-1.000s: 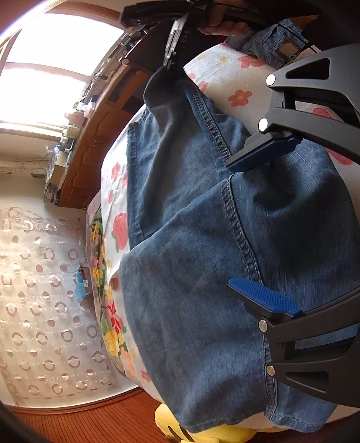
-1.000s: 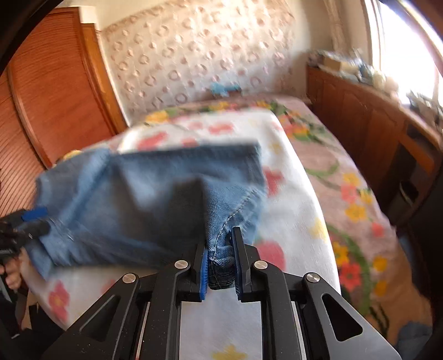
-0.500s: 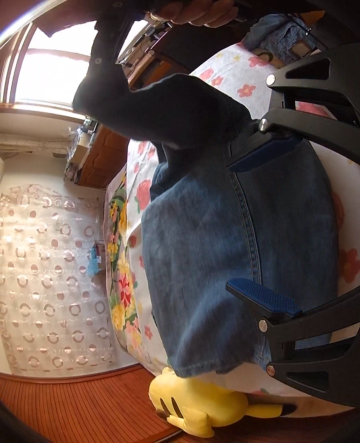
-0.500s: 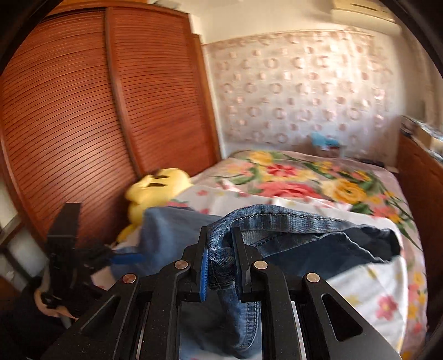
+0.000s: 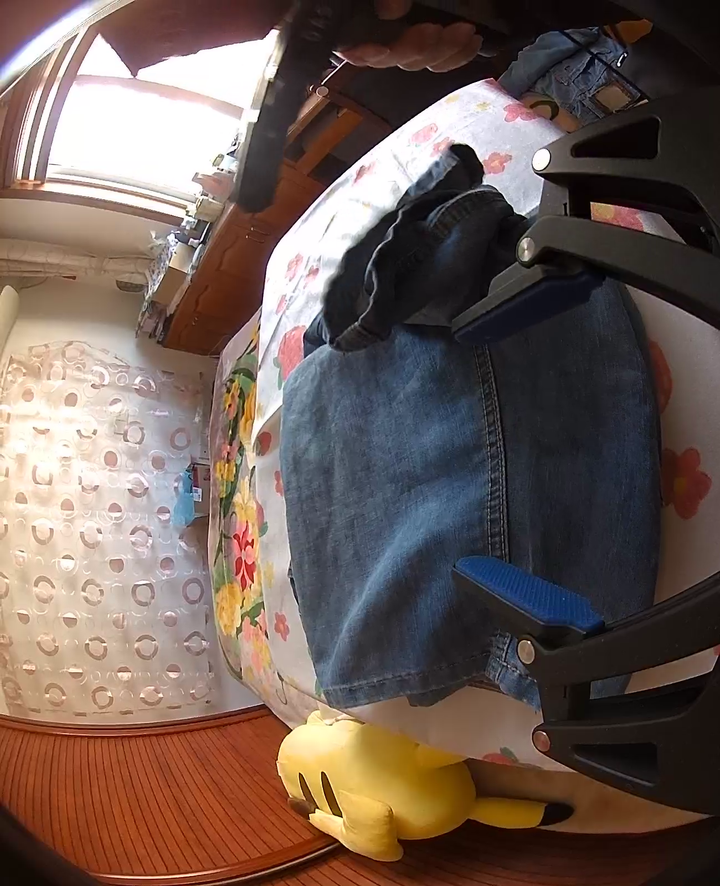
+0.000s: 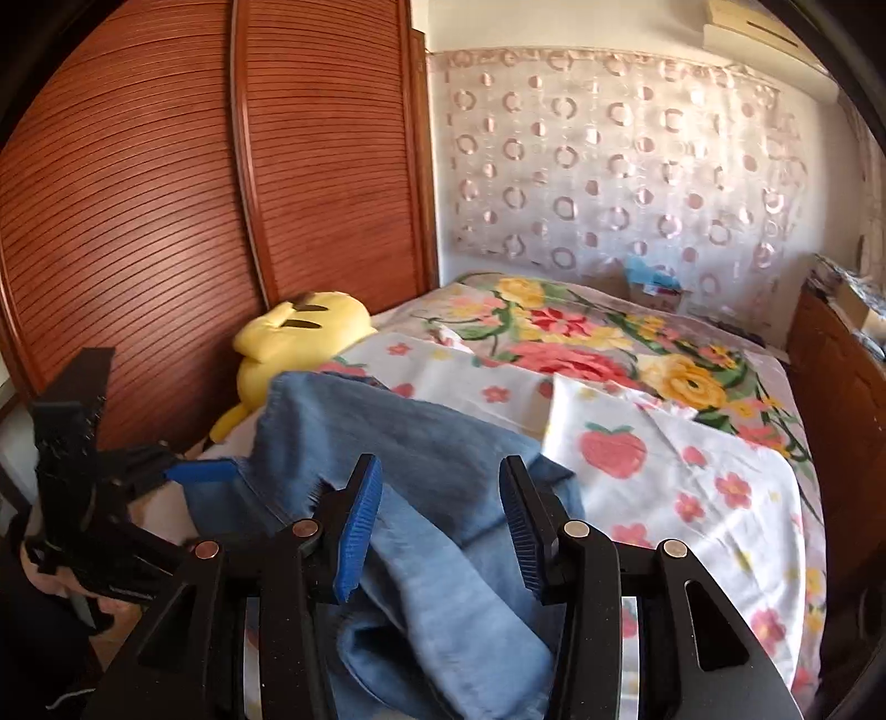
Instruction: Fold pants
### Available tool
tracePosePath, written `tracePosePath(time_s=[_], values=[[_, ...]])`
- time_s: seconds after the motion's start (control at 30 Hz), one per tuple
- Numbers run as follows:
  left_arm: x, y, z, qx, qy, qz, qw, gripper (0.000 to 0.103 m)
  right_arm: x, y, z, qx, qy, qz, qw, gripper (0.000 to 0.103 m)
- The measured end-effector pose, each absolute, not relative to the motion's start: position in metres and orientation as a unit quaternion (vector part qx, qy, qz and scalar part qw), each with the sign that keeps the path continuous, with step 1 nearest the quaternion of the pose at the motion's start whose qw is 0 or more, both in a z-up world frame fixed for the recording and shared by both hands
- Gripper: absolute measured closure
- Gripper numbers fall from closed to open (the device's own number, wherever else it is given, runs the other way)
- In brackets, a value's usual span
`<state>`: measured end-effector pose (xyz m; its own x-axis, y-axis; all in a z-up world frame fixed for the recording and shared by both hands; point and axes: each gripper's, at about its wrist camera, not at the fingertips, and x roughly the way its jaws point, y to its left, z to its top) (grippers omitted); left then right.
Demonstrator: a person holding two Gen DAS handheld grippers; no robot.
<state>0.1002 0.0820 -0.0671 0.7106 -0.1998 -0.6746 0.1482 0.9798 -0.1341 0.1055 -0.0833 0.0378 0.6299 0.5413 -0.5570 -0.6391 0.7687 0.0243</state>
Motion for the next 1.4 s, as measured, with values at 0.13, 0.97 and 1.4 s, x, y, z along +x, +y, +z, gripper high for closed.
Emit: tracePosePath(time_s=[0.13, 0.97, 1.4], values=[[0.099, 0.075, -0.064, -0.034, 0.367, -0.103, 0.924, 0.023, 0.095, -0.103, 0.027, -0.082, 0.287, 0.306, 0.904, 0.057], [0.119, 0.032, -0.054, -0.010, 0.363, -0.130, 0.923, 0.023, 0.069, -0.151, -0.005, -0.002, 0.376, 0.254, 0.891, 0.047], [0.127, 0.025, -0.070, -0.008, 0.385, -0.132, 0.913, 0.023, 0.083, -0.140, -0.013, 0.028, 0.405, 0.290, 0.867, 0.047]])
